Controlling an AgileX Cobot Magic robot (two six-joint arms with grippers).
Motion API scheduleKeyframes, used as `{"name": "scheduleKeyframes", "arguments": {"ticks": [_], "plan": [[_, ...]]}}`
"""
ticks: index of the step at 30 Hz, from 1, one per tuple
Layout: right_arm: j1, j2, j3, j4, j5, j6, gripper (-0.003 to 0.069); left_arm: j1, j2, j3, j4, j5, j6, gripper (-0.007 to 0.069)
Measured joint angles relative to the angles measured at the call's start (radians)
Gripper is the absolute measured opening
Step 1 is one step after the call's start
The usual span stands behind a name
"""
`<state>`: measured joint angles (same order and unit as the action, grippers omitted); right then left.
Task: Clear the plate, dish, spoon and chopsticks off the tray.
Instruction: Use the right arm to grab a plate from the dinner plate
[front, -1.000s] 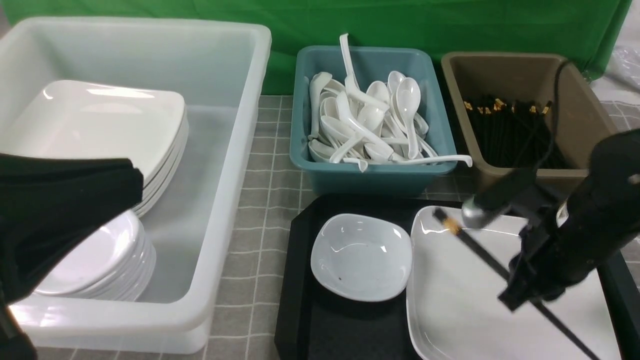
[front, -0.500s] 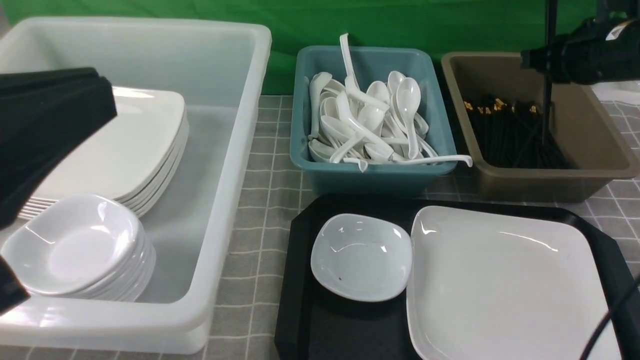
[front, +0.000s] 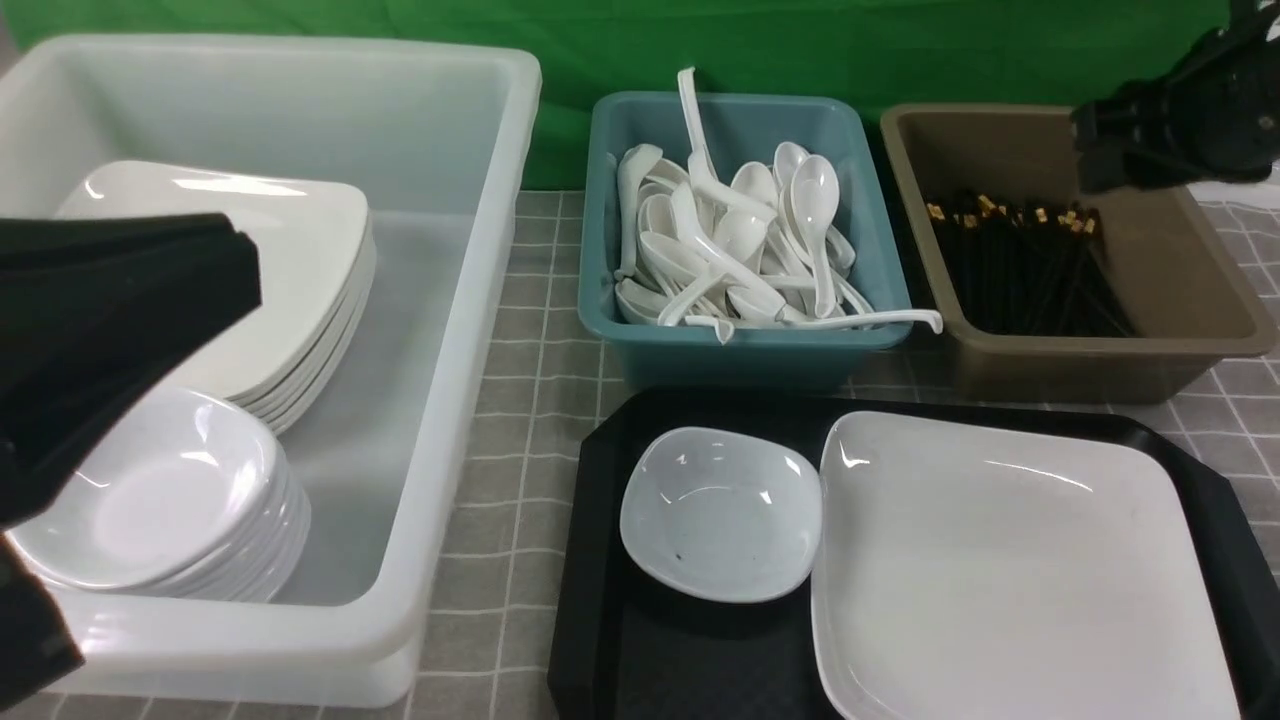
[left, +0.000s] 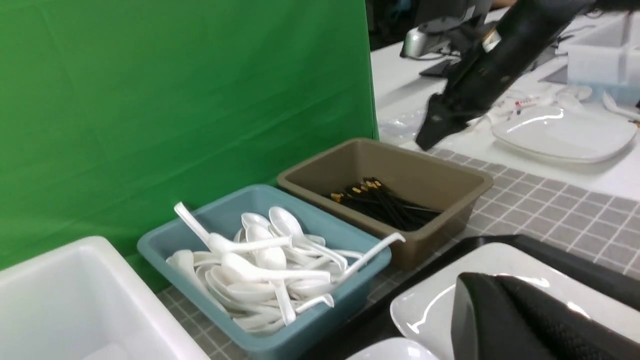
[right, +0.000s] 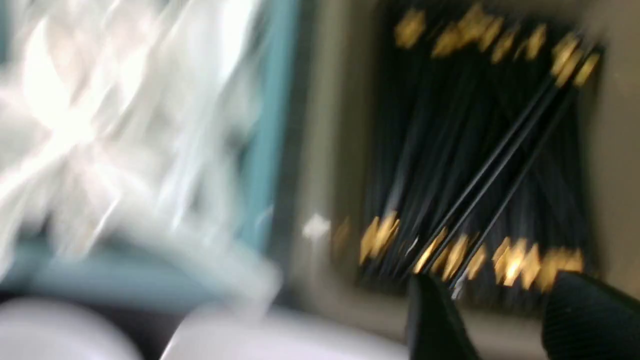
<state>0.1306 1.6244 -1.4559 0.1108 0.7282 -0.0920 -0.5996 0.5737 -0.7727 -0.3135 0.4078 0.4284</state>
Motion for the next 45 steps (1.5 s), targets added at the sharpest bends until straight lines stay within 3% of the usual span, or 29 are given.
{"name": "scheduleKeyframes", "arguments": {"ticks": [9, 15, 20, 23, 29, 37, 39, 43, 45], "plan": [[0.368, -0.272, 0.481, -0.079, 0.063, 0.077, 0.0335, 0.000, 0.000, 0.000, 0.039, 0.104, -0.001, 0.0013], [0.660, -0.272, 0.610, -0.201, 0.090, 0.324, 0.0437, 0.000, 0.000, 0.000, 0.041, 0.170, -0.001, 0.0013], [0.843, -0.207, 0.613, -0.356, 0.063, 0.558, 0.0464, 0.000, 0.000, 0.000, 0.021, 0.183, -0.001, 0.0013], [0.879, -0.136, 0.613, -0.416, 0.022, 0.664, 0.0505, 0.000, 0.000, 0.000, -0.002, 0.184, -0.001, 0.0013], [0.874, 0.018, 0.599, -0.508, -0.088, 0.752, 0.0554, 0.000, 0.000, 0.000, -0.014, 0.191, 0.000, 0.0013], [0.804, 0.099, 0.560, -0.570, -0.122, 0.755, 0.0554, 0.000, 0.000, 0.000, -0.014, 0.200, 0.000, 0.0013], [0.793, 0.103, 0.557, -0.570, -0.126, 0.745, 0.0536, 0.000, 0.000, 0.000, -0.015, 0.201, 0.000, 0.0013], [0.790, 0.107, 0.554, -0.571, -0.136, 0.731, 0.0412, 0.000, 0.000, 0.000, -0.016, 0.205, 0.000, 0.0013], [0.790, 0.110, 0.554, -0.577, -0.137, 0.724, 0.0302, 0.000, 0.000, 0.000, -0.016, 0.206, 0.000, 0.0013]]}}
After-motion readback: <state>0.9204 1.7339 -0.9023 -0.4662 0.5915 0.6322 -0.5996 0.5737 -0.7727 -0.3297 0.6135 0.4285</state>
